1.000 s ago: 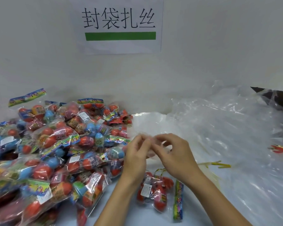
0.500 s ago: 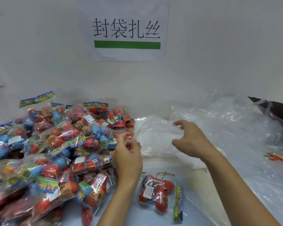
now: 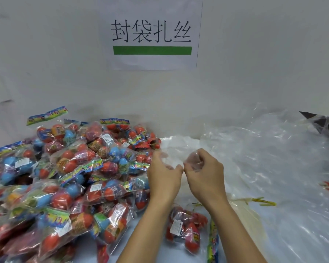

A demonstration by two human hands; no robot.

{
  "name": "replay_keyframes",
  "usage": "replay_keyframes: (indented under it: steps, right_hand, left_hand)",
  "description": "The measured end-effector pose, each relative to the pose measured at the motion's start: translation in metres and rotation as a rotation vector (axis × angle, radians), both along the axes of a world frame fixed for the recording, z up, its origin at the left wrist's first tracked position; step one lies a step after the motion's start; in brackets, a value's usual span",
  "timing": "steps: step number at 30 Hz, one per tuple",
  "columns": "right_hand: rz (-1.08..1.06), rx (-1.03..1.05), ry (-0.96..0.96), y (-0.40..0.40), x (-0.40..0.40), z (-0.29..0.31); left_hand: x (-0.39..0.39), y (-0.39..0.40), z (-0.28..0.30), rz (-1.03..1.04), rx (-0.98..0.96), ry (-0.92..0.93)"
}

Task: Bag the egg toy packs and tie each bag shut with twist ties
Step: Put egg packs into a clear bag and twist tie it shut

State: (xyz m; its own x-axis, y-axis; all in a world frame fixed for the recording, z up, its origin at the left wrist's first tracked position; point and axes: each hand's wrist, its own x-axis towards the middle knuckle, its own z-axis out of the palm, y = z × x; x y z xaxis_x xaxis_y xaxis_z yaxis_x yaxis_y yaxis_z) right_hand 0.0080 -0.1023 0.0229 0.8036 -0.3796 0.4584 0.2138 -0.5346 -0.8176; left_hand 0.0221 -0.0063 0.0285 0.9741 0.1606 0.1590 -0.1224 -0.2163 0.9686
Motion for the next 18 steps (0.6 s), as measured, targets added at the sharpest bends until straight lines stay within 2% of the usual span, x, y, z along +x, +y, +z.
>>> replay_keyframes:
  steps: [2,5,7,10,12,14,18]
  right_hand:
    - [-0.042,0.014,-0.042,-0.005,-0.003,0.002]
    - [-0.258,0.038,-0.109,-0.017,-0.004,0.004]
    - [-0.240,0.045,-0.069,-0.018,-0.004,0.002]
    - [0.017,0.005,0.042,-0.003,-0.003,-0.002]
    - [0.063,-0.040,0.067,0.006,-0.001,-0.005]
    - [-0.020,-0.052,0.058,0.004,-0.002,-0.003]
    - [-0.266,0.035,-0.063,-0.018,-0.005,0.002]
  left_hand:
    - [0.000,0.006,-0.005,0.082,0.074,-0.023]
    - [-0.005,0.022,-0.011,0.321,0.150,-0.071]
    - [-0.006,0.028,-0.008,0.389,0.181,-0.193]
    - [-0.011,0.022,0.001,0.232,0.207,-0.302]
    - [-0.014,0.016,-0.001,0.074,0.157,-0.288]
    - [-0.017,0.017,-0.003,0.061,0.206,-0.321]
    - [-0.011,0.036,-0.002,0.299,0.221,-0.339]
